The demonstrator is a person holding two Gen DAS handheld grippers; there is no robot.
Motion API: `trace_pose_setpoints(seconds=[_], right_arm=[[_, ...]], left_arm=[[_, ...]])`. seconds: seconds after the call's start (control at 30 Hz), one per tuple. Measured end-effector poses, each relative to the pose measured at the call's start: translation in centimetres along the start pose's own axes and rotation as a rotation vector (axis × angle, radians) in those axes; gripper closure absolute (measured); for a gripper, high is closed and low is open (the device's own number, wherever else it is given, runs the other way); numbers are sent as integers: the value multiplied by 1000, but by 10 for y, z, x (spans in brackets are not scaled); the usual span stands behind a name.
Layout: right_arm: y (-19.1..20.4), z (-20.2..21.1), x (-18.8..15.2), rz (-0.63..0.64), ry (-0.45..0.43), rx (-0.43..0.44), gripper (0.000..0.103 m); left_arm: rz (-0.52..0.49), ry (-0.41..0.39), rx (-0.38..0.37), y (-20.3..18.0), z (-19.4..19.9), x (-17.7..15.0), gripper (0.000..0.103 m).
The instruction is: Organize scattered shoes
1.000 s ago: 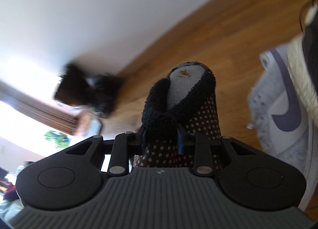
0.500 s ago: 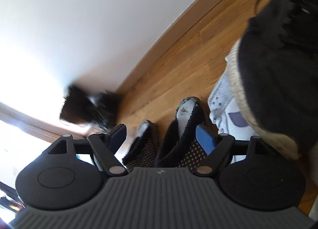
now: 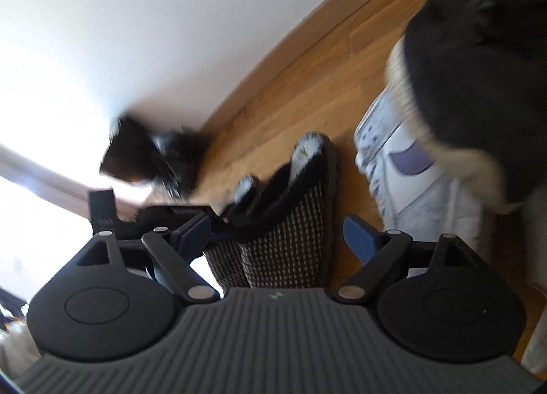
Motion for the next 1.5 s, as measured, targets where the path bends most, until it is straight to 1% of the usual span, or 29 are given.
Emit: trace_pose_setpoints(seconds=[0.07, 0.1, 0.13, 0.17, 0.2, 0.3, 0.4, 0.43, 0.5, 0.53, 0.57, 0.6, 0.63, 0.67, 0.7, 0.77, 0.9, 1.0, 1.03, 1.07, 1.1, 1.13, 1.2, 1.33, 1.43, 1.5], right_arm=[[6, -9, -8, 46, 15, -19, 11], [10, -13, -11, 70, 18, -26, 4], [15, -19, -16, 92, 27, -34, 1], [19, -27, -21, 104, 41, -44, 1], [22, -31, -24, 115, 44, -60, 1], [34, -56, -37, 158, 44, -129, 1], [31, -85, -45, 226, 21, -211, 1], [28, -102, -50, 254, 27, -253, 4], [27, -125, -53, 277, 34, -289, 11], [28, -130, -55, 305, 16, -292, 22], [30, -134, -57, 321, 5, -283, 35], [35, -137, -58, 312, 7, -253, 69], [38, -141, -60, 296, 6, -235, 69], [41, -145, -61, 264, 0, -238, 69], [43, -150, -62, 233, -6, -241, 73], [48, -165, -66, 203, -17, -256, 73], [56, -180, -69, 206, -15, -234, 72], [63, -171, -67, 213, -18, -217, 60], [67, -160, -67, 214, -25, -205, 52], [69, -151, -70, 206, -26, -192, 46], [69, -146, -72, 195, -27, -185, 33], [70, -140, -77, 190, -28, -178, 25], [73, -135, -89, 207, -19, -168, 23], [73, -161, -107, 249, 22, -208, 23], [73, -175, -106, 256, 38, -214, 23], [76, -171, -102, 259, 35, -202, 23]], left_arm=[[-13, -12, -48, 0, 11, -1, 73], [-16, -21, -55, 2, 17, -1, 68], [-17, -37, -63, 5, 25, 0, 57], [-18, -52, -71, 9, 34, 0, 49], [-15, -68, -70, 14, 41, -1, 47], [11, -108, -28, 37, 56, -4, 43], [95, -100, 32, 77, 56, -18, 42], [110, -93, 39, 84, 54, -20, 42], [139, -78, 51, 98, 52, -25, 42], [146, -75, 58, 105, 52, -27, 42], [149, -80, 68, 111, 53, -25, 42], [152, -84, 78, 117, 54, -24, 42], [155, -88, 88, 124, 55, -23, 42], [158, -93, 98, 130, 56, -21, 42], [161, -100, 108, 137, 59, -20, 42], [166, -120, 127, 149, 66, -16, 42], [187, -141, 148, 161, 75, -14, 42], [184, -143, 146, 165, 80, -15, 42], [181, -142, 144, 166, 81, -17, 42], [181, -141, 143, 169, 80, -18, 42], [186, -141, 143, 173, 78, -18, 42], [188, -141, 146, 175, 77, -19, 42], [190, -135, 153, 178, 75, -21, 42], [191, -145, 150, 178, 72, -17, 42], [190, -152, 150, 180, 73, -16, 42], [194, -156, 143, 181, 75, -16, 42]])
Point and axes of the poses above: each gripper's, at about its wrist camera, not at the fingertips, and z roughly against the way its jaws point, y to its left, x to its top, the point moved 9 cm from there along -z, roughly the way its jaws point, and after that the axes turned 15 degrees about -z, right-handed, at the moved point
